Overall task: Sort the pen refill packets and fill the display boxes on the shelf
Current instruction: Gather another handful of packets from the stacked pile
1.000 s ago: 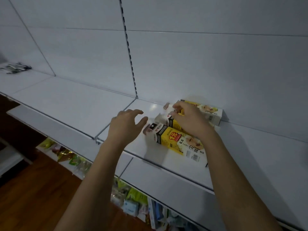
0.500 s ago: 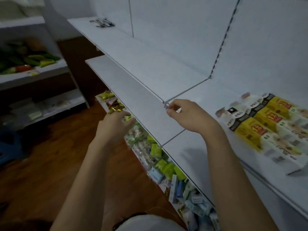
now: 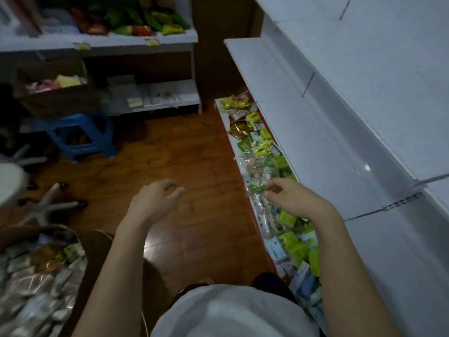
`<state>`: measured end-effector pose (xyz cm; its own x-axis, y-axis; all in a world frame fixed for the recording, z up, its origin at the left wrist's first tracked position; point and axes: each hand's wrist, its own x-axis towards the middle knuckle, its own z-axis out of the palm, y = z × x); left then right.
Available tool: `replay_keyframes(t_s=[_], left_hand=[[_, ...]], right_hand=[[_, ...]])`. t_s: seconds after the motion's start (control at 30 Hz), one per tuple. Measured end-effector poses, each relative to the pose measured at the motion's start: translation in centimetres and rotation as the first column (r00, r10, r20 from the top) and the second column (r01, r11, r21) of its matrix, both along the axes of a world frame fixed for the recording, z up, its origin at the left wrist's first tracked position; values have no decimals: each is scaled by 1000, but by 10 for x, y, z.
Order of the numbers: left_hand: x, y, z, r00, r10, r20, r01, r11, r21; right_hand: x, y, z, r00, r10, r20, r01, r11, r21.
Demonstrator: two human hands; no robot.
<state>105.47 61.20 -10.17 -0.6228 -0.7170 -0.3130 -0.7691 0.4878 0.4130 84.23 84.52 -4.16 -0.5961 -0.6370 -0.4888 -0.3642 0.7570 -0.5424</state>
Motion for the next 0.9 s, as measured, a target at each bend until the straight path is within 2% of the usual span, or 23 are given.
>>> replay_keyframes(t_s=[0.1,0.23,0.43,0.57,0.7,0.9], left_hand=[[10,-29,-8,999,51,-7,-51,995,86],[-5,-65,-15,997,82,4,-82,989,124],[-87,-132,0,999,43,8,-43,997,64],[-147,-179,23,1000,6,8,-6,1000,5],[-190,-227,29,1000,23,-7,-23,1000,6],[-241,-299,24,999,26,43,-30,996,82]], right_hand=[[-13,-37,-13,999,37,33,-37,999,4],[-40,-87,-26,994,94,57,-96,995,26],[-105,-174,-35,987,149,52,-148,989,-33],[-159,-233,-20,981,190,47,-186,979,-86],[-208,-282,-9,981,194,12,-191,974,-120],[-258,-353,-8,975,217,55,-213,975,-66]])
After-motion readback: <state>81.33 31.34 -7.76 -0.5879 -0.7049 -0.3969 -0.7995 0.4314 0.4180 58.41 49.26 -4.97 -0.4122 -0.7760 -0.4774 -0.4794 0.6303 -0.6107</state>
